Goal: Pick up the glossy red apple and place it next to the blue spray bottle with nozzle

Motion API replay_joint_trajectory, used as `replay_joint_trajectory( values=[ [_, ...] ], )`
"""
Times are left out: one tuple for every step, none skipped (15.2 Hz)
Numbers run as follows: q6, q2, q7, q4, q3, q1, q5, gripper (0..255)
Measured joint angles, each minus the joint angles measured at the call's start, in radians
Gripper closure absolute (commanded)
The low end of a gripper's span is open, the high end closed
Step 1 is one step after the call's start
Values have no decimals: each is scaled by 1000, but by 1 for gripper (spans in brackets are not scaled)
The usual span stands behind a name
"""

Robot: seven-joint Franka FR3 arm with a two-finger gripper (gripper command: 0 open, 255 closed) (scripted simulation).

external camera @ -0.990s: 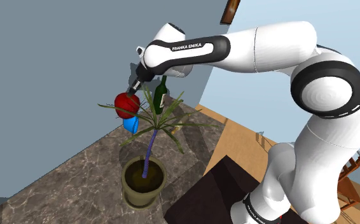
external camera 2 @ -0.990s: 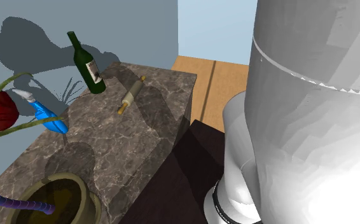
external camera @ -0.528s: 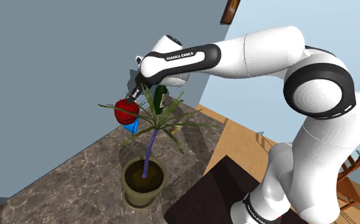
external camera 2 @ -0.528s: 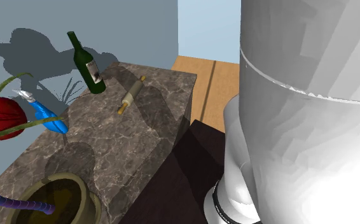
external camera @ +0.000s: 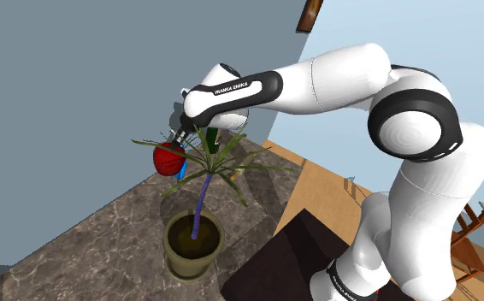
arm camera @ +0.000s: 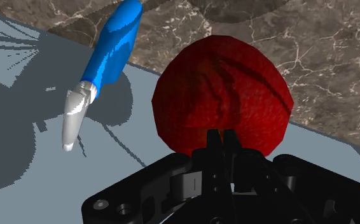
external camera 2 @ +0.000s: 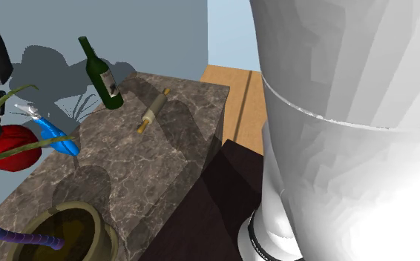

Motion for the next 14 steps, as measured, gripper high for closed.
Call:
replay_joint_trajectory(
  values=[
    [8,8,-10,-2,5,-5,11,255],
    [18,14,-19,-7,10,-8,21,255],
    [26,21,-25,-8,16,-10,29,255],
    [35,30,-34,-9,22,-15,40,255],
    [42,41,-42,-6,28,-19,51,255],
    [53,49,-52,-10,36,-23,63,255],
    [61,58,-61,-10,42,-28,73,255],
    [70,68,-74,-11,50,-36,87,255],
    [79,75,-84,-14,56,-40,98,255],
    [88,80,-92,-18,62,-43,107,255],
    [95,93,-102,-13,71,-50,119,255],
    [104,102,-114,-14,79,-56,132,255],
    [113,110,-124,-15,87,-62,143,255],
    [120,118,-132,-15,93,-66,152,255]
  ],
)
